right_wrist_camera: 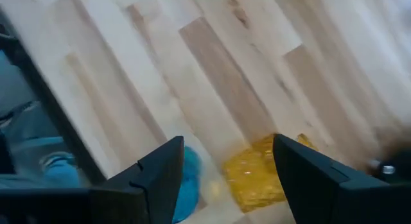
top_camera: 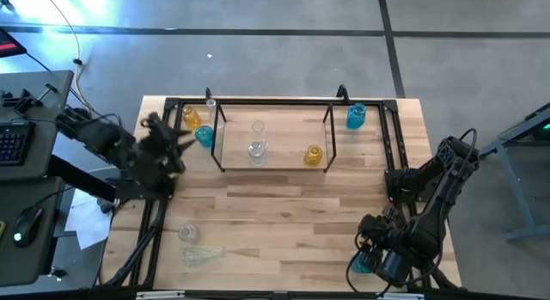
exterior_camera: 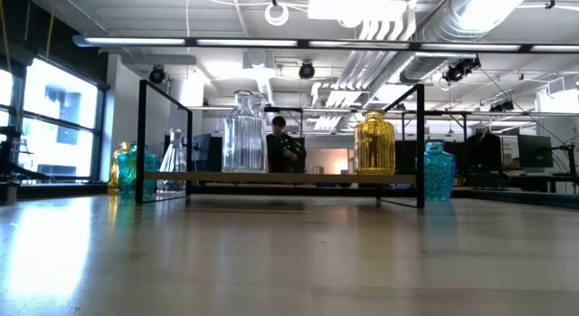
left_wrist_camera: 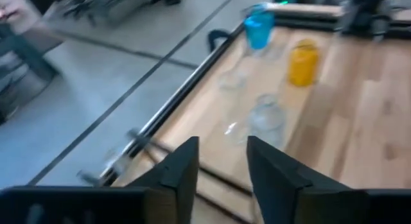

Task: Sort vases onto shelf
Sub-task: Put the blue vase on the shelf

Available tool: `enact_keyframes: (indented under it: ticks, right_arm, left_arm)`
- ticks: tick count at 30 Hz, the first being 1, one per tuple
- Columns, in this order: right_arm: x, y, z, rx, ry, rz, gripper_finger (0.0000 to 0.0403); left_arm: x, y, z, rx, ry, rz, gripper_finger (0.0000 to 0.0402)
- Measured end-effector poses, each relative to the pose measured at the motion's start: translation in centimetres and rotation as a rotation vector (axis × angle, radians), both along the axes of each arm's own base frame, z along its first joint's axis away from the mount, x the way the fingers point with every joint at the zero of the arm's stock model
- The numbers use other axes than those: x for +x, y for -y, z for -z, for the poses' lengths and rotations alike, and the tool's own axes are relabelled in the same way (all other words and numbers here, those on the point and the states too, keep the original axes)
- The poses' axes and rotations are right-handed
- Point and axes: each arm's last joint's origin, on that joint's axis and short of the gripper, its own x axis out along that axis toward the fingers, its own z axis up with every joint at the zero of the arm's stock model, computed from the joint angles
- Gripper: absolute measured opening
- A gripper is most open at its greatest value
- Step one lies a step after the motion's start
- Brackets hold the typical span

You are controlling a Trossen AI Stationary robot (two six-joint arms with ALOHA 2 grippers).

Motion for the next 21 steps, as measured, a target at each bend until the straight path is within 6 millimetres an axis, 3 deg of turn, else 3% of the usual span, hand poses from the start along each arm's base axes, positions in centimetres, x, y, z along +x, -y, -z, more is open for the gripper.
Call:
enact_keyframes:
  ticks: [6, 9, 17, 21]
  right_arm:
    - [-0.5, 0.9, -0.2, -0.104, -0.023, 0.0, 0.0222]
    - [-0.8, 1.9, -1.1, -0.15, 0.023, 0.01, 0.0222]
    - [-1.5, 5.0, -9.0, -0.223, 0.49, 0.002, 0.0222]
    - [-1.8, 6.0, -12.4, -0.286, 0.638, -0.042, 0.0222]
  left_arm:
    - [-2.7, -2.3, 0.5, -0.059, -0.076, -0.104, 0.0187]
    - [-3.5, -2.8, 0.9, -0.096, -0.137, -0.156, 0.0205]
    - [-3.5, -3.2, 1.3, -0.127, -0.213, -0.203, 0.0211]
    - [-3.1, -3.2, 2.8, -0.166, -0.331, -0.185, 0.0211]
